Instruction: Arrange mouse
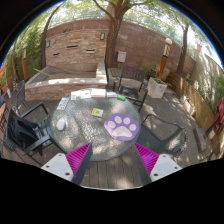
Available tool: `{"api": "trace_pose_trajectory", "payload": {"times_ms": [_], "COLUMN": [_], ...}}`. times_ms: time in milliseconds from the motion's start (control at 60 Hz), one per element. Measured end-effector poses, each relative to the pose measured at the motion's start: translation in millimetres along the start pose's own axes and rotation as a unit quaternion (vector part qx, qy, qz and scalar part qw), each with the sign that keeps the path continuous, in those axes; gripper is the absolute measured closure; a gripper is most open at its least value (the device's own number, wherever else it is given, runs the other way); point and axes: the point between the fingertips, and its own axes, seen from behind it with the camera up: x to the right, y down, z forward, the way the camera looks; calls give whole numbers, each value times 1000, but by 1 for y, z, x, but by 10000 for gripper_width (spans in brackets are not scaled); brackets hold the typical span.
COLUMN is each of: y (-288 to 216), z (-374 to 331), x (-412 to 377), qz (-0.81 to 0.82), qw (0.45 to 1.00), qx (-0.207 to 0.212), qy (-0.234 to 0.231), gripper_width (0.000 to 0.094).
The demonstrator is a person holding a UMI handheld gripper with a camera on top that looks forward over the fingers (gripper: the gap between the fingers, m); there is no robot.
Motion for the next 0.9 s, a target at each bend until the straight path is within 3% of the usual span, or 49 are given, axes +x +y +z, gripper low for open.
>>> {"api": "trace_pose_trajectory", "payload": {"times_ms": [267,500,700,900], "y": [65,144,107,45], "z": [36,115,207,311], "x": [-28,-141,-281,-375], "qz": [-6,6,18,30], "qw": [999,996,993,992], "qx": [-39,-59,7,36], "qy": [-13,-73,-114,-118], "gripper_width": [117,114,113,119]}}
